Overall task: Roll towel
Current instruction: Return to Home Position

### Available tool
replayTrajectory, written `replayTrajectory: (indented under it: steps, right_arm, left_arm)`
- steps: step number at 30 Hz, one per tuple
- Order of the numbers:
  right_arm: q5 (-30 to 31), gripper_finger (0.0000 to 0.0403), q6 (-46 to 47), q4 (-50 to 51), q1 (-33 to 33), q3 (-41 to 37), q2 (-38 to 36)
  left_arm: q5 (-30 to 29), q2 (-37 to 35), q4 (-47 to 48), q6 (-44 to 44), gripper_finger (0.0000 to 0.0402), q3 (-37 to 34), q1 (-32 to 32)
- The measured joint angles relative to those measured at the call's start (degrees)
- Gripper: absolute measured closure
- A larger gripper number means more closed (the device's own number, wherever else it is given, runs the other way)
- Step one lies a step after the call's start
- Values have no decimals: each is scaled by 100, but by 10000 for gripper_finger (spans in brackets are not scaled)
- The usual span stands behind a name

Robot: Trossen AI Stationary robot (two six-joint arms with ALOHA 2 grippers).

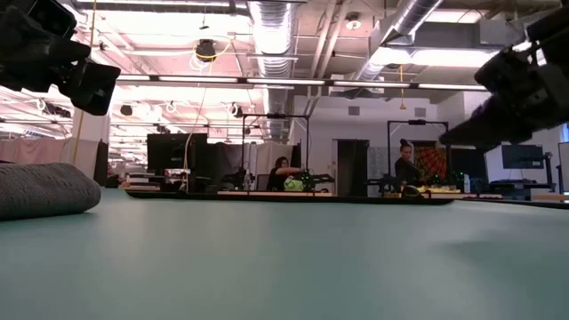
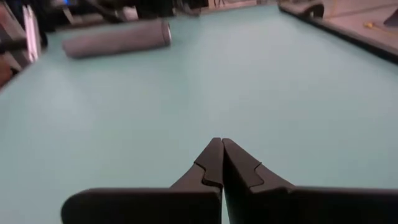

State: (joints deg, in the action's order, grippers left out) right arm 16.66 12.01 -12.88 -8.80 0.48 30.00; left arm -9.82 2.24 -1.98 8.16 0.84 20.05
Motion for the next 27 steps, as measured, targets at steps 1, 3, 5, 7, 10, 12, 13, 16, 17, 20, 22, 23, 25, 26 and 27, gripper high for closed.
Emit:
replayTrajectory:
  steps: [1,3,5,7,10,12,13,16,17,20,22,23,25,26,27]
  right_arm:
    - [-1,381,0,97,0,-1,0]
    - [-1,381,0,274,0,-1,0]
    - [-1,381,0,409,0,-1,-2]
    - [-1,381,0,539,0,-1,-1]
    - [-1,381,0,643,0,-1,0]
    - [-2,381,0,682,0,-1,0]
    - [-3,381,0,688,0,-1,-2]
    - [-4,381,0,690,0,-1,-1]
    - [-4,381,0,691,0,-1,0]
    - [-4,381,0,691,0,-3,-2]
    - [-4,381,0,691,0,-3,-1]
    - [-4,381,0,691,0,-3,-1]
    - [-6,381,0,691,0,-3,-2]
    - [-6,381,0,691,0,-3,-2]
    - [-6,381,0,691,0,-3,0]
  left_arm:
    - [-2,0,0,0,221,0,0]
    - [-2,0,2,0,221,1,0]
    - [-2,0,2,2,221,2,0]
    - [-2,0,2,2,221,2,0]
    - [-4,0,2,0,221,2,0]
    - [-4,0,3,0,221,2,0]
    - [-3,0,3,1,221,2,0]
    - [-4,0,4,1,221,2,0]
    - [-4,0,4,1,221,2,0]
    - [-4,0,4,0,221,2,0]
    - [-4,0,4,0,221,2,0]
    - [-4,0,4,0,221,2,0]
    - [-4,0,4,0,221,4,0]
    - [-4,0,4,1,221,4,0]
    - [-4,0,6,0,221,4,0]
